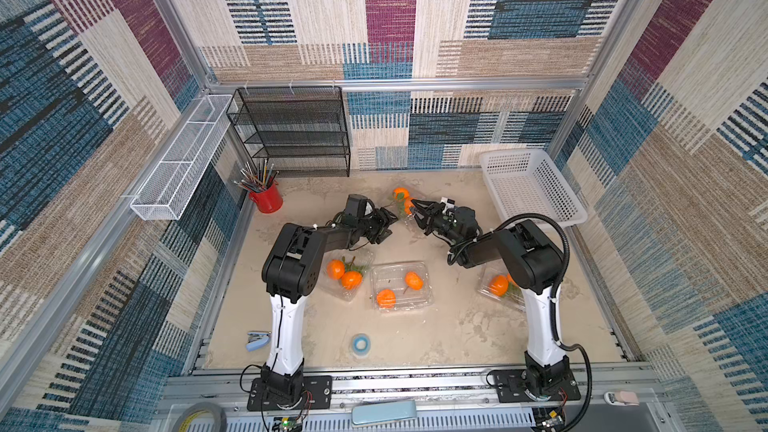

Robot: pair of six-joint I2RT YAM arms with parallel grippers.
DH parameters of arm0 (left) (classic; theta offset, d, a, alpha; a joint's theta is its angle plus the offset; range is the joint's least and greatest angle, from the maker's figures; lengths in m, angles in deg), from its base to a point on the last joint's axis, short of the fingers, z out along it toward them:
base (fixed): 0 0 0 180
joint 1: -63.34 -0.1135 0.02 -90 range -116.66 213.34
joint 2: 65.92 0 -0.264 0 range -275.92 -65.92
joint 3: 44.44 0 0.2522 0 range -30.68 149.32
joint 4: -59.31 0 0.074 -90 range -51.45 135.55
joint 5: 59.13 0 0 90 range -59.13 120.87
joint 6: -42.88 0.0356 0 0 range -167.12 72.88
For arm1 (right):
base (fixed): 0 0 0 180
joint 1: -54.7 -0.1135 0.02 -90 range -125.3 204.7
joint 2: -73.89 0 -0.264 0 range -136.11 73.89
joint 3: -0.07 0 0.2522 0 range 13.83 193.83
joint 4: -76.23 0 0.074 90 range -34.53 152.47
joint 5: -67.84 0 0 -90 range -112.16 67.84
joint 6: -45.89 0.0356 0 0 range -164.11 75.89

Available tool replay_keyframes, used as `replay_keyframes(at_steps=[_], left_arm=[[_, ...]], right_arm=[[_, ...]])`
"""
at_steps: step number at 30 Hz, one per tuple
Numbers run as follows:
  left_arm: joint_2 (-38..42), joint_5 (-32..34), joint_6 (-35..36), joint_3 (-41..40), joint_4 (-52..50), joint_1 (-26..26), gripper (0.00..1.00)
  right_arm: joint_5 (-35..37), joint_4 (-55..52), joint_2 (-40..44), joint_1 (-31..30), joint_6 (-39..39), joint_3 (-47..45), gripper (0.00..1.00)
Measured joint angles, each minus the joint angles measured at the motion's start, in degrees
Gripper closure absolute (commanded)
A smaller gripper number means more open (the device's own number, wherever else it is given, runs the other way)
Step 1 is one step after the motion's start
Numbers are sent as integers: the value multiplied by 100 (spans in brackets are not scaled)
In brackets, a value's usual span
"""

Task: Take oranges out of containers
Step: Open the packing box at the center of the board.

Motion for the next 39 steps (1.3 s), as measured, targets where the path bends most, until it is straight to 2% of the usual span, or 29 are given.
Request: replay_keyframes(at_steps=[7,16,30,39], left_arm=[[33,7,48,28,-28,-4,33],[39,48,66,31,-155,-22,33],[31,-153,101,48,-177,20,34],[55,-155,127,33,-188,-17,34]], right_arm=[[-186,-476,-92,-17,-337,98,57],[-334,-424,-179,-87,-487,179,52],[-605,658,-415,-234,424,199,51],[-584,688,-380,-186,398,138,51]])
